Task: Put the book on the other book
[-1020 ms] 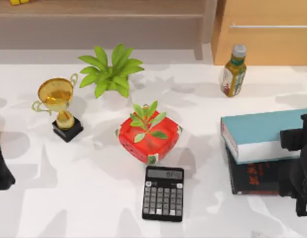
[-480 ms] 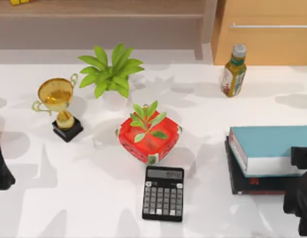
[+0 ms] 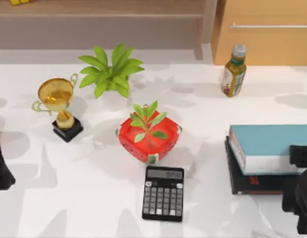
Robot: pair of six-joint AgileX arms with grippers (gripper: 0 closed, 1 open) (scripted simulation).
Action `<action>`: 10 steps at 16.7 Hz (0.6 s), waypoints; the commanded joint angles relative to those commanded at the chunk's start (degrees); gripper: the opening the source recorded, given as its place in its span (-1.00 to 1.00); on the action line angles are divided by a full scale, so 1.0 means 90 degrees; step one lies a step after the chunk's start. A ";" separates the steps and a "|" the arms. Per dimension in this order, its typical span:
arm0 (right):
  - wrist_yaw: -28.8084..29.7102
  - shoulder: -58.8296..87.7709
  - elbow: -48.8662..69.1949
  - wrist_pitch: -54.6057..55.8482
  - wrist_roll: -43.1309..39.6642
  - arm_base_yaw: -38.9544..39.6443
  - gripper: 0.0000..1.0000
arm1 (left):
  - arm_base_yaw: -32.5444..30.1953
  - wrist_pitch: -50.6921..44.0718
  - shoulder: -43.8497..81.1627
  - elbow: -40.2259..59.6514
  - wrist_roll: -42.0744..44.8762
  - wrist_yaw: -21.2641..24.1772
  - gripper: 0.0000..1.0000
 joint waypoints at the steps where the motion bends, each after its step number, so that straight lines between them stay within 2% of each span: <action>1: 0.0000 0.0000 0.0000 0.0000 0.0000 0.0000 -1.00 | 0.0000 0.0000 0.0000 0.0000 0.0000 0.0000 1.00; 3: 0.0000 0.0000 0.0000 0.0000 0.0000 0.0000 -1.00 | 0.0000 0.0000 0.0000 0.0000 0.0000 0.0000 1.00; 10: 0.0000 0.0000 0.0000 0.0000 0.0000 0.0000 0.06 | 0.0000 0.0000 0.0000 0.0000 0.0000 0.0000 1.00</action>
